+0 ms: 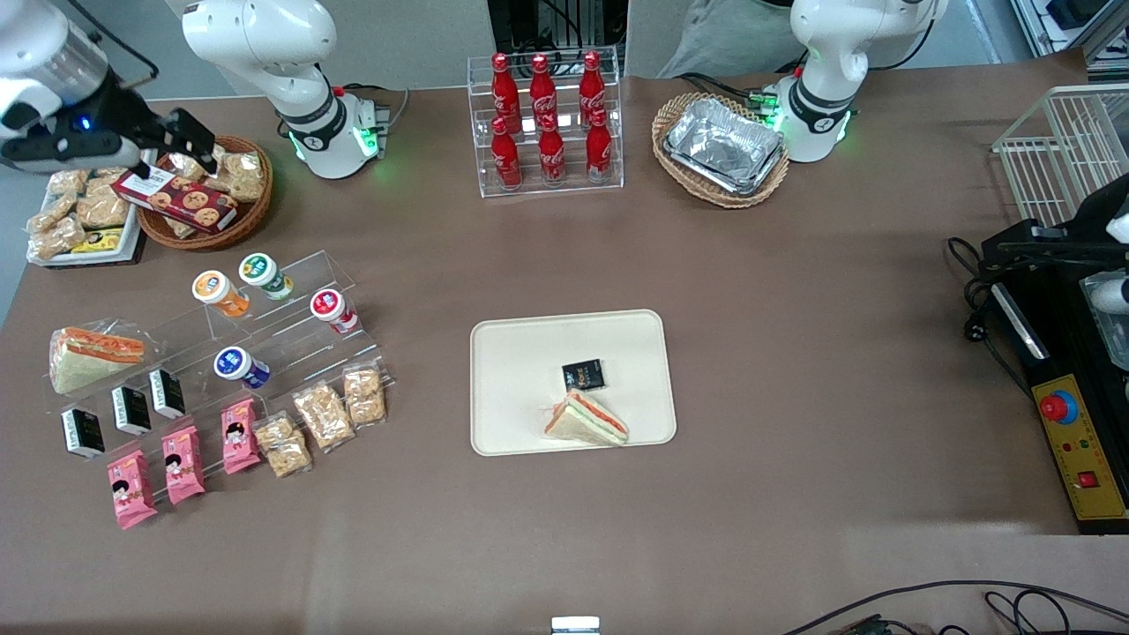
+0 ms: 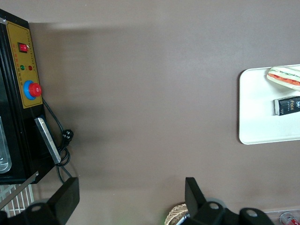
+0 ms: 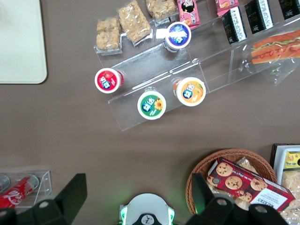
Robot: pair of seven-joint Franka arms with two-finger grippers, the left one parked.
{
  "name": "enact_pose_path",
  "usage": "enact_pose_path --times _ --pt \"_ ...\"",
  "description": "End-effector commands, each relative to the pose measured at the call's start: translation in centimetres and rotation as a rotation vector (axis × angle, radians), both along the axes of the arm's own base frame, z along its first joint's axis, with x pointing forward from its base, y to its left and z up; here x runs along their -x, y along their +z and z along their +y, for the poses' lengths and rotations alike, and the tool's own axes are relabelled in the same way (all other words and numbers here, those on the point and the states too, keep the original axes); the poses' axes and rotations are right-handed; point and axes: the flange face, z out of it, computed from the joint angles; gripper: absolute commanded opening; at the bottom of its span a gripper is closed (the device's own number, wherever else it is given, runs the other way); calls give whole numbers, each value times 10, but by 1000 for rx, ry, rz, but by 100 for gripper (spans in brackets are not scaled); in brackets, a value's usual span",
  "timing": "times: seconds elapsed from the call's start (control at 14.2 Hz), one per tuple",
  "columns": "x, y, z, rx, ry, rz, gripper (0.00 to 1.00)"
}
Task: Place green gum on tray
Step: 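Lower the right gripper over the green-labelled bottle on the stand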
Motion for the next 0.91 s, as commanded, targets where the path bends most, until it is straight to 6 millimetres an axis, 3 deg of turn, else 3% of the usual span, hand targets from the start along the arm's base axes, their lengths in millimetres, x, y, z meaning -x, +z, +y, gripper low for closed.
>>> enact_pose_path --times 0.0,0.21,0.84 --pt "-33 -54 -2 -18 7 47 99" --pt "-35 -106 -3 -18 4 47 99" --pt "-30 -196 -6 -15 8 22 99"
